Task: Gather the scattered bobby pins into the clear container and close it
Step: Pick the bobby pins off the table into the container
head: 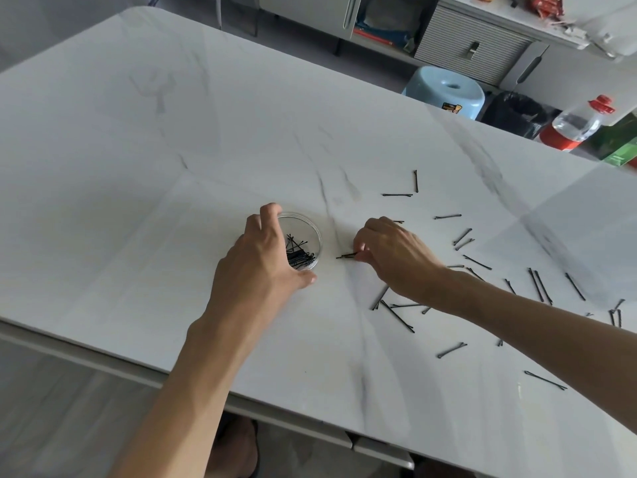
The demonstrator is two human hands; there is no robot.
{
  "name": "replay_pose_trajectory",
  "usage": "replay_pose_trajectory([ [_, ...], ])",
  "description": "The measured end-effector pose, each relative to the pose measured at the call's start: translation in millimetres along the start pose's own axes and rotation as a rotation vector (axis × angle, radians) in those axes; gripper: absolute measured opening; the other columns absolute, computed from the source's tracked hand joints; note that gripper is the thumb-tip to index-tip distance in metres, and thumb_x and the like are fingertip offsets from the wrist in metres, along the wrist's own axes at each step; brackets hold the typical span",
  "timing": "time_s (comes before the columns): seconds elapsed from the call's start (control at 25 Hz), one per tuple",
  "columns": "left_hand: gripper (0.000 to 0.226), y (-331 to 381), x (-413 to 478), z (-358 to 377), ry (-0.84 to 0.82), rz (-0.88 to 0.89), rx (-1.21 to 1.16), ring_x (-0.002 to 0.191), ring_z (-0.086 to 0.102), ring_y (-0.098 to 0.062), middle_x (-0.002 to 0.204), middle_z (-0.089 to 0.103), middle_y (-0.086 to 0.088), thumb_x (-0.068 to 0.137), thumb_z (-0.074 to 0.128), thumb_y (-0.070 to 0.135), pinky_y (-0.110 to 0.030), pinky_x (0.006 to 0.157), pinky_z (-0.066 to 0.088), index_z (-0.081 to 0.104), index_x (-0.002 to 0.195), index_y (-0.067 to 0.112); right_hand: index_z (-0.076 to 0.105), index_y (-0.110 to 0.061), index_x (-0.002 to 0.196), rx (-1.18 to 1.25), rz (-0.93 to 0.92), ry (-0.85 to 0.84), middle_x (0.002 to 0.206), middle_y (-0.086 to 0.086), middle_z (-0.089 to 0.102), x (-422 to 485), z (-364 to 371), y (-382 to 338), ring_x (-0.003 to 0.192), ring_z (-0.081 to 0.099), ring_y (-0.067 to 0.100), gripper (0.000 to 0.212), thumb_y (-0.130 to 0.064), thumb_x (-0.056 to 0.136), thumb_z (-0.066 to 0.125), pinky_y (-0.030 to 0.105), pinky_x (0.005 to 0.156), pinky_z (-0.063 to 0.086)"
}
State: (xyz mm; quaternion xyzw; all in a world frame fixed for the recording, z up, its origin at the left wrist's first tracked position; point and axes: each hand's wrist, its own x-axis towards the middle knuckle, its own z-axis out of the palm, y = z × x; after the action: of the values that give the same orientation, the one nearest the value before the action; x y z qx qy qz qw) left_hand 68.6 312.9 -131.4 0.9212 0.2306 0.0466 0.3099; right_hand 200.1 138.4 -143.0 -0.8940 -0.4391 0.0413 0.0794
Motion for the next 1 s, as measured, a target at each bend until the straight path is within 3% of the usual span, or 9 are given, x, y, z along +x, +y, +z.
replay_pose_trajectory([
  [0.08, 0.086, 1, -1, 1, -0.002, -0.003, 0.004, 0.104, 0.052, -0.024, 0.126, 0.044, 0.000, 0.064, 0.078, 0.041, -0.032, 0.070, 0.039, 0.027, 0.131, 0.023, 0.061, -0.015, 0.093, 0.143, 0.038, 0.104, 0.086, 0.000, 0.063, 3, -15, -6, 0.076, 0.057, 0.025, 0.005, -0.020, 0.093, 0.059, 0.033, 0.061, 0.044],
  [0.16, 0.088, 2, -1, 2, 0.008, -0.003, 0.007, 0.103, 0.053, -0.024, 0.127, 0.044, 0.001, 0.064, 0.078, 0.042, -0.032, 0.070, 0.039, 0.027, 0.132, 0.023, 0.060, -0.014, 0.089, 0.267, -0.090, 0.183, 0.076, -0.003, 0.061, 11, -36, -17, 0.063, 0.052, 0.021, 0.002, -0.015, 0.091, 0.061, 0.027, 0.055, 0.039],
  [0.28, 0.087, 5, -2, 4, -0.005, 0.016, -0.006, 0.102, 0.054, -0.024, 0.126, 0.045, 0.002, 0.062, 0.078, 0.041, -0.033, 0.070, 0.041, 0.027, 0.130, 0.024, 0.062, -0.008, 0.090, 0.165, -0.388, 0.054, 0.079, 0.001, 0.061, 22, -53, -42, 0.065, 0.053, 0.020, 0.003, -0.010, 0.092, 0.060, 0.029, 0.058, 0.045],
  [0.36, 0.086, 7, -4, 6, -0.020, 0.030, -0.030, 0.102, 0.055, -0.022, 0.127, 0.046, 0.004, 0.063, 0.078, 0.041, -0.033, 0.071, 0.043, 0.027, 0.130, 0.025, 0.065, -0.007, 0.094, 0.076, -0.455, -0.046, 0.085, 0.004, 0.063, 28, -53, -51, 0.074, 0.057, 0.023, 0.005, -0.011, 0.092, 0.062, 0.036, 0.064, 0.049],
  [0.52, 0.090, 8, -3, 8, -0.020, 0.043, -0.011, 0.106, 0.055, -0.023, 0.131, 0.045, 0.003, 0.062, 0.079, 0.043, -0.030, 0.072, 0.040, 0.027, 0.132, 0.025, 0.070, -0.009, 0.098, 0.277, -0.308, 0.026, 0.095, 0.002, 0.064, 18, -57, -28, 0.081, 0.060, 0.014, 0.014, -0.012, 0.085, 0.071, 0.022, 0.072, 0.048],
  [0.6, 0.089, 9, -3, 9, -0.023, 0.044, 0.002, 0.105, 0.055, -0.022, 0.131, 0.045, 0.003, 0.062, 0.079, 0.044, -0.030, 0.071, 0.039, 0.027, 0.132, 0.025, 0.072, -0.014, 0.092, 0.321, -0.183, -0.004, 0.090, -0.005, 0.063, -4, -55, -2, 0.078, 0.060, 0.011, 0.010, -0.014, 0.082, 0.075, 0.025, 0.071, 0.048],
  [0.72, 0.087, 10, -3, 11, -0.046, 0.061, 0.005, 0.103, 0.054, -0.023, 0.127, 0.045, 0.002, 0.062, 0.079, 0.044, -0.031, 0.071, 0.038, 0.027, 0.129, 0.024, 0.071, -0.021, 0.090, 0.237, -0.046, -0.203, 0.090, -0.010, 0.060, -44, -36, 21, 0.079, 0.058, 0.008, 0.010, -0.018, 0.082, 0.075, 0.020, 0.067, 0.044],
  [0.8, 0.087, 11, -3, 13, -0.049, 0.067, -0.001, 0.102, 0.054, -0.023, 0.125, 0.045, 0.001, 0.060, 0.081, 0.044, -0.031, 0.069, 0.036, 0.028, 0.127, 0.024, 0.069, -0.021, 0.088, 0.220, -0.029, -0.153, 0.089, -0.010, 0.060, -57, -21, 24, 0.076, 0.053, 0.007, 0.007, -0.017, 0.083, 0.073, 0.014, 0.062, 0.037],
  [1.0, 0.088, 13, -1, 18, -0.039, 0.078, 0.000, 0.102, 0.054, -0.023, 0.121, 0.047, 0.001, 0.059, 0.082, 0.045, -0.031, 0.071, 0.038, 0.028, 0.125, 0.024, 0.062, -0.016, 0.087, -0.008, -0.083, -0.012, 0.081, -0.005, 0.061, -60, -12, 19, 0.077, 0.050, 0.017, 0.005, -0.012, 0.090, 0.063, 0.023, 0.067, 0.034],
])
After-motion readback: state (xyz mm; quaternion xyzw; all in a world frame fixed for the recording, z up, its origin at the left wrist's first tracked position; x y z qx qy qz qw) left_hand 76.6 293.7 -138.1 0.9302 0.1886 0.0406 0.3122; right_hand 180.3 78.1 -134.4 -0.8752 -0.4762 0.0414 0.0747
